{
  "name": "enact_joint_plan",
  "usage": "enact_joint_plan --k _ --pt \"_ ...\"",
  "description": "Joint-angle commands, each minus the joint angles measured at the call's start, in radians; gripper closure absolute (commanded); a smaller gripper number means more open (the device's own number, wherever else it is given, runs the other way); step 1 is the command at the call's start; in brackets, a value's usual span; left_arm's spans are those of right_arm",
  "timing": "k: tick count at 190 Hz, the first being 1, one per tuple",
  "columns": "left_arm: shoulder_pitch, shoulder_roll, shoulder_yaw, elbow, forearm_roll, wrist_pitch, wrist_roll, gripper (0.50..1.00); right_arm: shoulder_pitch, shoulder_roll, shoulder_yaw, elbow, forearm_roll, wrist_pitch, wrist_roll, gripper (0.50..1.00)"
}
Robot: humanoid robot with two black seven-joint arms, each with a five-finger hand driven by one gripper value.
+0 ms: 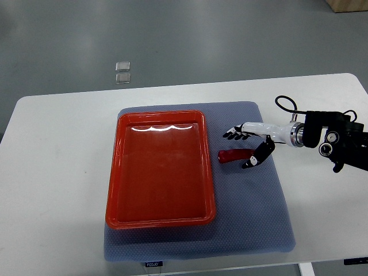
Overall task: Place red pepper on red tray
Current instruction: 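Lower the right hand over the red pepper and open its fingers, then close the right hand's fingers around the red pepper, then lift the red pepper with the right hand and carry it over the tray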
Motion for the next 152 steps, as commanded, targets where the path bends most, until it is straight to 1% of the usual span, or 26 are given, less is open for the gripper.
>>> enact_joint_plan --k 1,12,21,32,36,37,46,49,54,55,60,61,65,74,75,81,84,86,87,88,89,98,99,122,131,152 --pt "0.000 0.000 0.000 -0.001 0.000 0.000 0.000 0.500 -0.007 0.009 0.000 -0.006 -0.014 0.000 0.000 0.662" --pt "0.000 0.000 0.002 -0.001 0.000 0.000 0.000 0.500 -0.008 0.014 0.000 -0.008 -0.022 -0.002 0.000 0.673" --pt "0.000 0.000 0.000 -0.002 0.000 0.000 0.000 0.500 -0.010 0.015 0.000 -0.011 -0.028 -0.006 0.002 0.697" --pt "0.000 0.000 0.002 -0.002 0.000 0.000 0.000 0.500 -0.015 0.017 -0.002 -0.015 -0.028 -0.008 0.002 0.709" --pt "0.000 0.000 0.002 -0.002 0.000 0.000 0.000 0.500 -0.016 0.018 -0.002 -0.017 -0.029 -0.008 0.002 0.722" --pt "0.000 0.000 0.002 -0.002 0.000 0.000 0.000 0.500 -0.016 0.020 -0.002 -0.017 -0.031 -0.008 0.002 0.732" --pt "0.000 0.000 0.002 -0.002 0.000 0.000 0.001 0.500 -0.016 0.021 -0.002 -0.020 -0.034 -0.008 0.002 0.765" --pt "0.000 0.000 0.002 -0.002 0.000 0.000 0.000 0.500 -0.016 0.021 -0.002 -0.021 -0.037 -0.009 0.002 0.787" --pt "0.000 0.000 0.002 -0.002 0.000 0.000 0.000 0.500 -0.016 0.021 -0.002 -0.021 -0.041 -0.009 0.002 0.803" --pt "0.000 0.000 0.000 -0.002 0.000 0.000 0.000 0.500 -0.016 0.021 -0.002 -0.021 -0.043 -0.011 0.002 0.816" --pt "0.000 0.000 0.002 -0.002 0.000 0.000 0.000 0.500 -0.016 0.021 -0.003 -0.023 -0.049 -0.012 0.002 0.836" --pt "0.000 0.000 0.002 -0.002 0.000 0.000 0.000 0.500 -0.016 0.021 -0.003 -0.023 -0.052 -0.012 0.002 0.850" --pt "0.000 0.000 0.000 -0.002 0.000 0.000 0.000 0.500 -0.016 0.021 -0.005 -0.023 -0.055 -0.014 0.002 0.867" --pt "0.000 0.000 0.000 -0.002 0.000 0.000 0.000 0.500 -0.016 0.021 -0.005 -0.023 -0.055 -0.014 0.002 0.867" --pt "0.000 0.000 0.000 -0.001 0.000 0.000 0.001 0.500 -0.016 0.020 -0.010 -0.024 -0.060 -0.014 0.004 0.897" --pt "0.000 0.000 0.000 0.001 0.000 0.000 0.000 0.500 -0.016 0.018 -0.011 -0.024 -0.061 -0.014 0.005 0.930" --pt "0.000 0.000 0.002 -0.001 0.000 0.000 0.000 0.500 -0.016 0.018 -0.011 -0.024 -0.063 -0.014 0.005 0.938" --pt "0.000 0.000 0.000 0.001 0.000 0.000 0.000 0.500 -0.016 0.018 -0.011 -0.024 -0.064 -0.014 0.005 0.955" --pt "0.000 0.000 0.000 0.001 0.000 0.000 0.001 0.500 -0.016 0.018 -0.011 -0.024 -0.066 -0.014 0.005 0.971" --pt "0.000 0.000 0.000 0.001 0.000 0.000 0.001 0.500 -0.016 0.018 -0.011 -0.024 -0.066 -0.014 0.005 0.971" --pt "0.000 0.000 0.000 0.001 0.000 0.000 0.001 0.500 -0.016 0.018 -0.013 -0.024 -0.066 -0.014 0.005 0.989" --pt "0.000 0.000 0.000 0.001 0.000 0.000 0.001 0.500 -0.016 0.018 -0.013 -0.024 -0.066 -0.014 0.005 0.989" --pt "0.000 0.000 0.002 0.001 0.000 0.000 0.000 0.500 -0.013 0.014 -0.014 -0.024 -0.068 -0.014 0.005 1.000" --pt "0.000 0.000 0.002 0.002 0.000 0.000 0.000 0.500 -0.001 0.003 -0.013 -0.024 -0.068 -0.011 0.005 1.000" --pt "0.000 0.000 0.002 0.002 0.000 0.001 0.001 0.500 0.044 -0.026 -0.010 -0.024 -0.055 -0.002 0.007 1.000" --pt "0.000 0.000 0.002 0.002 0.000 0.001 0.000 0.500 0.104 -0.052 -0.010 -0.021 -0.045 0.006 0.008 1.000"
